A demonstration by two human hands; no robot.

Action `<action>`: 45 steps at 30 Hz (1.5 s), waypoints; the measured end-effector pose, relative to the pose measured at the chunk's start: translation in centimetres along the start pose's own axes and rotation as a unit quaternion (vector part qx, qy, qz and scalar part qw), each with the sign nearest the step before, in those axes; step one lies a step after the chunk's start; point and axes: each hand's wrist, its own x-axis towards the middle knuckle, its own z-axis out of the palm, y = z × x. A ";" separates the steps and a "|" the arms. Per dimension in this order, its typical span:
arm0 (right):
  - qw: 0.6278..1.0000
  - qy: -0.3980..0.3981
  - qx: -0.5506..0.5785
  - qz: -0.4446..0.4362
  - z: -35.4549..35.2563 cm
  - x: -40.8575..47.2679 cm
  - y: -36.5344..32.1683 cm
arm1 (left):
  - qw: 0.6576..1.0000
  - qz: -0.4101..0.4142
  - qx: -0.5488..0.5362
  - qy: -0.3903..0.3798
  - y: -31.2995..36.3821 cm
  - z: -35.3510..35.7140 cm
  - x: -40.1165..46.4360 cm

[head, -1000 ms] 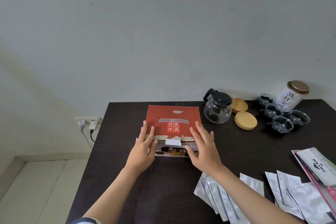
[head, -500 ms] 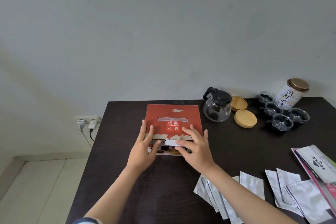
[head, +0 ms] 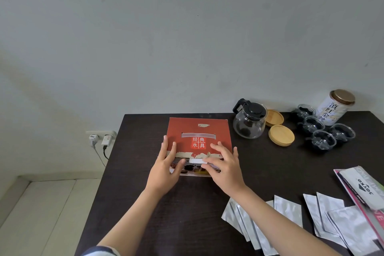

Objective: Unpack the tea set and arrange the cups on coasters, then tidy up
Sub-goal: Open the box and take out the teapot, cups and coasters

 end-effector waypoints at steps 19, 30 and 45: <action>0.930 -0.046 0.206 0.302 -0.2 3.0 1.0 | 0.995 -0.081 -0.043 0.043 -0.3 1.2 2.1; 0.936 -0.034 0.206 0.284 1.2 12.1 5.5 | 0.993 -0.102 -0.055 0.018 -0.3 2.3 12.4; 0.947 -0.087 0.123 0.283 1.8 12.6 7.6 | 0.975 -0.197 -0.068 0.075 2.5 4.2 12.8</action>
